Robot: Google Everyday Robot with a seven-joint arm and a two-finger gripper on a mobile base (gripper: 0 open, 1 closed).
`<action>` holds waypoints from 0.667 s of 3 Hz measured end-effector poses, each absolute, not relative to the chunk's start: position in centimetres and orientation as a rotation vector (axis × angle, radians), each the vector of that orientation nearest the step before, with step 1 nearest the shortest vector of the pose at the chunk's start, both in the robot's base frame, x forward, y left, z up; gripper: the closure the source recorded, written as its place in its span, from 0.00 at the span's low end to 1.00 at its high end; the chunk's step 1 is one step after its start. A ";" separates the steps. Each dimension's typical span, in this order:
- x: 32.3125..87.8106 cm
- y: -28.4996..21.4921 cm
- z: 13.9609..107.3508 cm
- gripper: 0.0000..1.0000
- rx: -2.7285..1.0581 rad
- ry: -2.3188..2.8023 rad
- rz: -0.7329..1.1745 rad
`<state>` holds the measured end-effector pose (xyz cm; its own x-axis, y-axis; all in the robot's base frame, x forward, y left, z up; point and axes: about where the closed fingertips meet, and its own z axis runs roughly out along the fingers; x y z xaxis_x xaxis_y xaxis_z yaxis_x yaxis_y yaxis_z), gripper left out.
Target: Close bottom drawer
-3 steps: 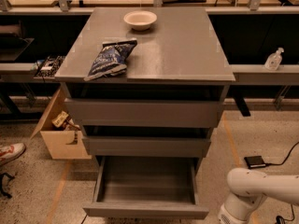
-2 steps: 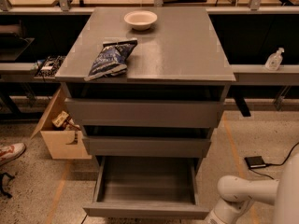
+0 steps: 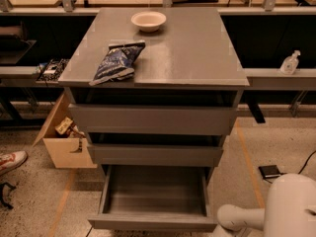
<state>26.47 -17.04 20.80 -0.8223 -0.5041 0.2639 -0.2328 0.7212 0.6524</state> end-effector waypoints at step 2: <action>30.3 -13.4 18.2 1.00 0.654 -2.702 -1.053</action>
Offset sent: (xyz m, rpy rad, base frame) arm 0.0831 0.0515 -0.0257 0.2272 -0.4128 -0.1381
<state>30.27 -13.42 18.17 -0.8896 -0.4568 -0.0018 -0.3375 0.6547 0.6764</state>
